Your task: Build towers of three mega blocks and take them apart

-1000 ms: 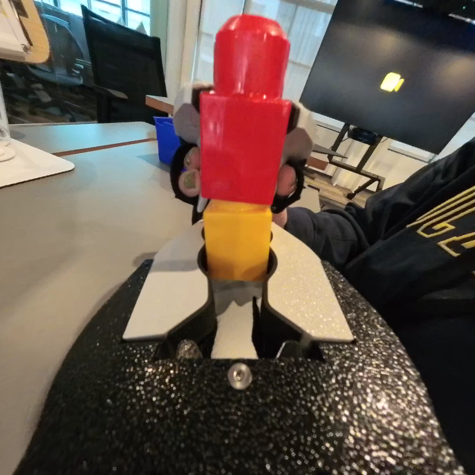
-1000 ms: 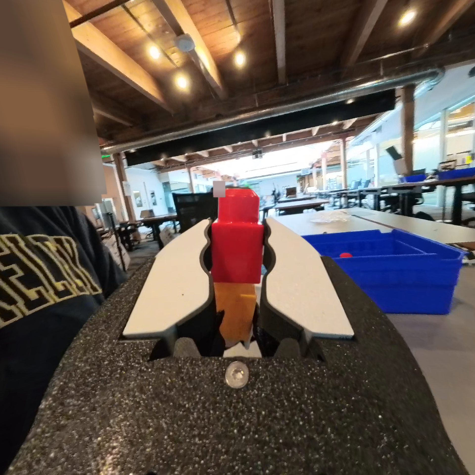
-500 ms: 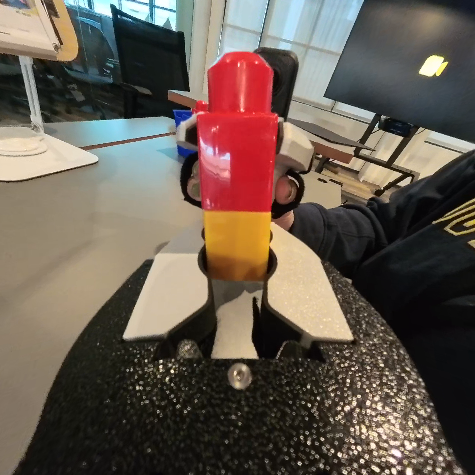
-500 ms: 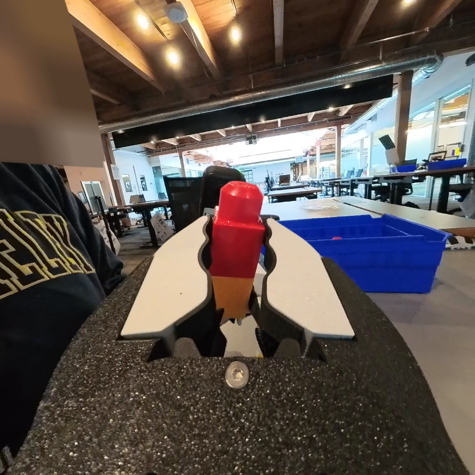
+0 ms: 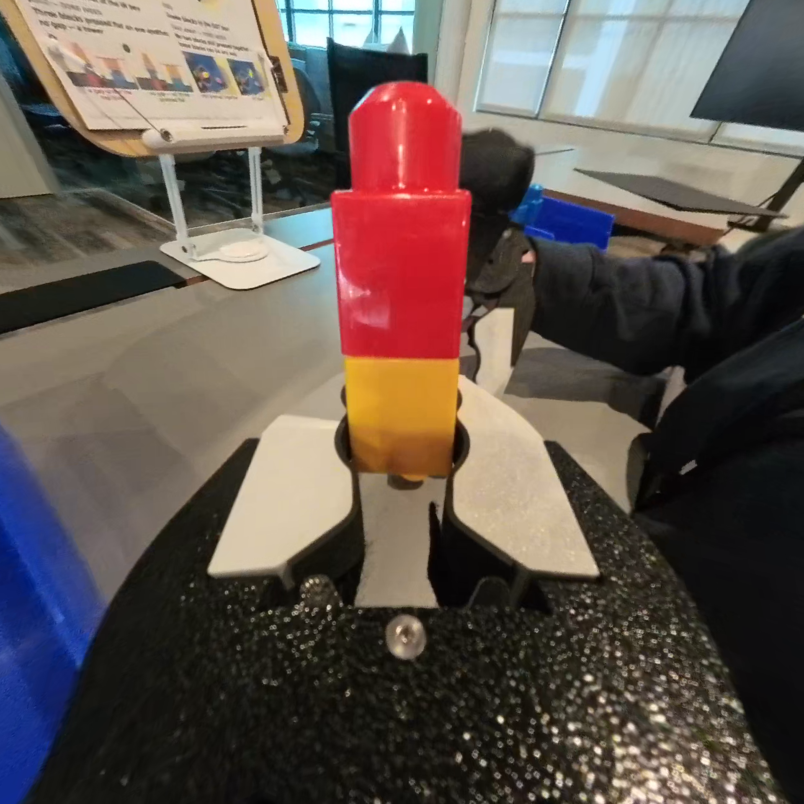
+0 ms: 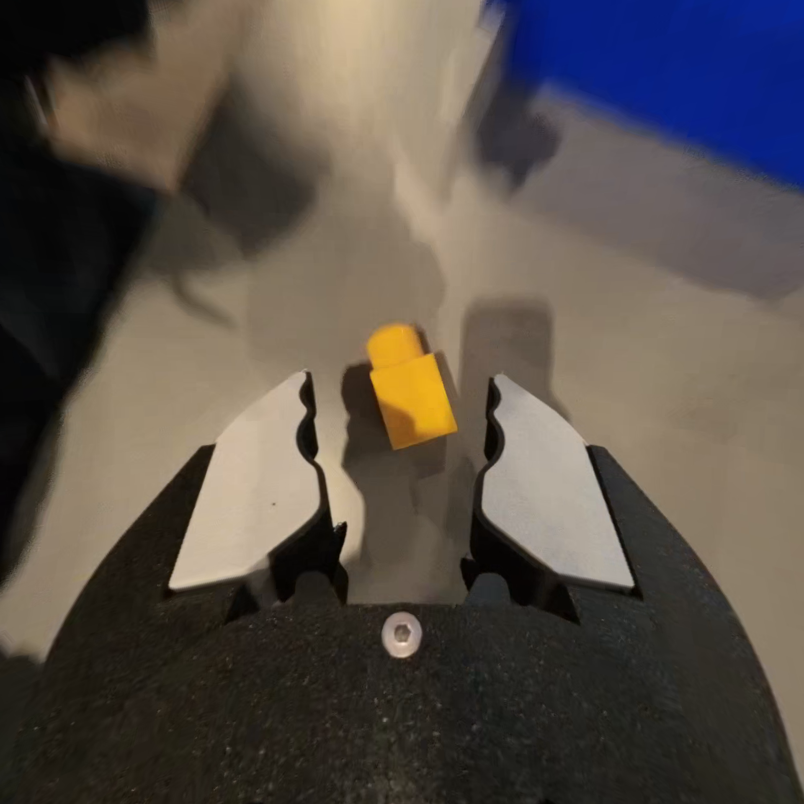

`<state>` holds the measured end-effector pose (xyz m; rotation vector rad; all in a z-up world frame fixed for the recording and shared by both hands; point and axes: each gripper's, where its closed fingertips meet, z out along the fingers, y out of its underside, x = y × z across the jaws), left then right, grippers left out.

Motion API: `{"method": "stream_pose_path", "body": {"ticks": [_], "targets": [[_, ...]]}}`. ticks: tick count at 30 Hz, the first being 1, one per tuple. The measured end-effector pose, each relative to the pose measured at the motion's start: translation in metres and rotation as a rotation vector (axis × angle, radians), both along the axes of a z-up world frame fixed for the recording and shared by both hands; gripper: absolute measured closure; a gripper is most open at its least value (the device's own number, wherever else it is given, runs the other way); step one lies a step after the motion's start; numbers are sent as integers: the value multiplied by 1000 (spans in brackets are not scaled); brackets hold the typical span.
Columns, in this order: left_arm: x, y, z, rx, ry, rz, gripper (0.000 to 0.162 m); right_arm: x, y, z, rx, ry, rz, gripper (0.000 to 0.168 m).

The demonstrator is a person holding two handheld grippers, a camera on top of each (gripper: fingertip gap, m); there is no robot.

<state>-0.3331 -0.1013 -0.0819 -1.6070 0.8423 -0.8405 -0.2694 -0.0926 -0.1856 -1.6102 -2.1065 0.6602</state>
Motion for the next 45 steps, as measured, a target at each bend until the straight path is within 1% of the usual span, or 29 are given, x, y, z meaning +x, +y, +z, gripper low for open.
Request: {"method": "stream_pose_path", "body": {"ticks": [2,4,5,6,7,8,9,10,12,13,14,15,16,17,19,23,27,31,35,37,42,45], "targets": [[-3,-3,0,5,1,4,122,0,1,-20,78,-196,95,97],[-3,-4,0,5,-6,4,122,1,1,-34,99,-322,153,103],[-2,-5,-1,4,-7,2,122,1,1,-38,88,-357,161,124],[-1,-5,-2,5,-7,2,122,-2,2,-37,78,-343,148,131],[0,-5,-2,7,-9,2,122,-5,5,-31,69,-293,121,132],[1,-4,-1,9,-15,1,122,-11,12,-18,64,-190,69,132],[2,-3,-1,12,-24,0,122,-17,21,4,38,-42,-11,132],[5,-2,0,12,-36,-8,122,-24,30,34,-4,141,-101,132],[12,0,0,13,-58,-25,122,-29,40,115,-128,613,-237,132],[18,1,-1,10,-65,-38,122,-25,40,155,-231,836,-285,132],[24,2,-3,5,-66,-53,122,-19,36,187,-329,1023,-302,132],[32,2,-5,-1,-62,-70,122,-14,30,210,-417,1163,-292,132],[40,2,-7,-6,-58,-93,122,-12,22,224,-481,1260,-265,132],[47,2,-8,-6,-56,-108,122,-13,16,230,-531,1318,-236,132],[57,2,-7,-2,-70,-128,122,-16,7,230,-571,1374,-198,132],[70,-1,-7,-14,-72,-176,122,-18,-5,217,-602,1390,-131,132],[76,-5,-7,4,-49,-191,123,-16,-13,208,-511,1348,-90,132],[82,-8,-5,28,-61,-195,123,-11,-18,202,-384,1359,-96,131],[88,-8,-3,36,-93,-181,123,0,-15,197,-432,1422,-109,131],[88,-7,1,46,-101,-183,123,7,-15,194,-423,1437,-111,131],[91,-9,-6,54,20,-219,123,28,-18,175,-393,1332,-64,132],[97,-12,-2,59,14,-251,123,40,-21,167,-380,1297,-56,132]]}}
